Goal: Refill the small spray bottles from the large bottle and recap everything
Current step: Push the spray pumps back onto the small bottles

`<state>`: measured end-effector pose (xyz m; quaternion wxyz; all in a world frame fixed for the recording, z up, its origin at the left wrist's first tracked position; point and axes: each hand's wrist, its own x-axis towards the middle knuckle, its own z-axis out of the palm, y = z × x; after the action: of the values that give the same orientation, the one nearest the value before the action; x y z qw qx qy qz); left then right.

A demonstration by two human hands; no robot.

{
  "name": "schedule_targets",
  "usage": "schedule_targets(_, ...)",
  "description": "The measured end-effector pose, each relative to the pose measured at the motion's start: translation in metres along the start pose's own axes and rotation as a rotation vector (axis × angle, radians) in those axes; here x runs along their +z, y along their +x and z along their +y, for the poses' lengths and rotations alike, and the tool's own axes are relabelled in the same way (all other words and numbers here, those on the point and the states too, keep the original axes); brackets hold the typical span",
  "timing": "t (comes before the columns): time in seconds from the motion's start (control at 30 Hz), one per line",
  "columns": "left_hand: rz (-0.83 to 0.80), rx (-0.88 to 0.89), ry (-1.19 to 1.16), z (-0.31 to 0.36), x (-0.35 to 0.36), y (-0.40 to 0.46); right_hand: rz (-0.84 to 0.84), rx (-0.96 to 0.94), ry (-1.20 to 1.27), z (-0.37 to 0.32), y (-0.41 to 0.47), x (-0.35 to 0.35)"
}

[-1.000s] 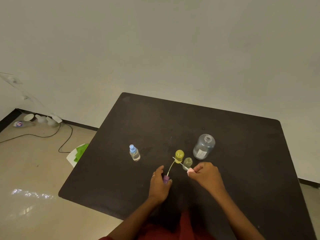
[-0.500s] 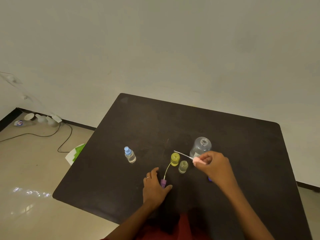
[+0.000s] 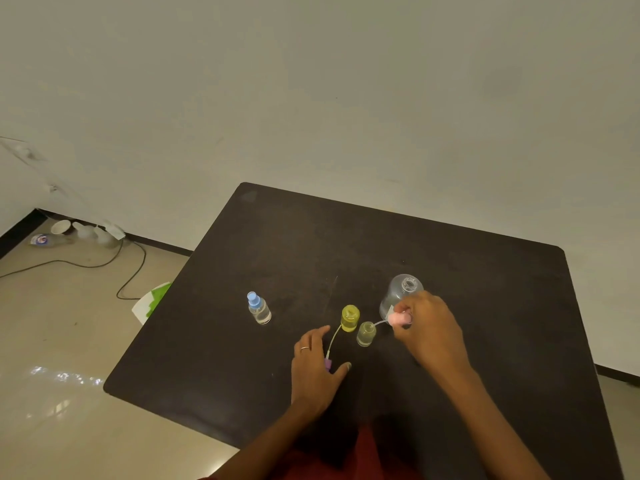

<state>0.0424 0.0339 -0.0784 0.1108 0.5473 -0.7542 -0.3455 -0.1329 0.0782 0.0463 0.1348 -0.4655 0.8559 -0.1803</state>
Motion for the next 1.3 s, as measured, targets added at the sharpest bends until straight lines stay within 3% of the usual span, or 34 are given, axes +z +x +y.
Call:
schedule_targets(0.13,-0.003,0.098,-0.076,0.011,0.003,-0.002,-0.049,-0.035,0.037,0.001,0.005,0.011)
schedule_targets(0.53,-0.048,0.056,-0.152,0.038,0.021,0.004,-0.289,-0.105,-0.080,0.000,0.024,0.048)
schedule_targets(1.03,-0.038,-0.166,-0.268,0.055,0.043,0.014,-0.354,-0.125,-0.047,0.007,0.028,0.057)
schedule_targets(1.3,-0.020,-0.047,-0.238,0.050,0.042,0.011,-0.375,-0.147,-0.031,0.010,0.026,0.050)
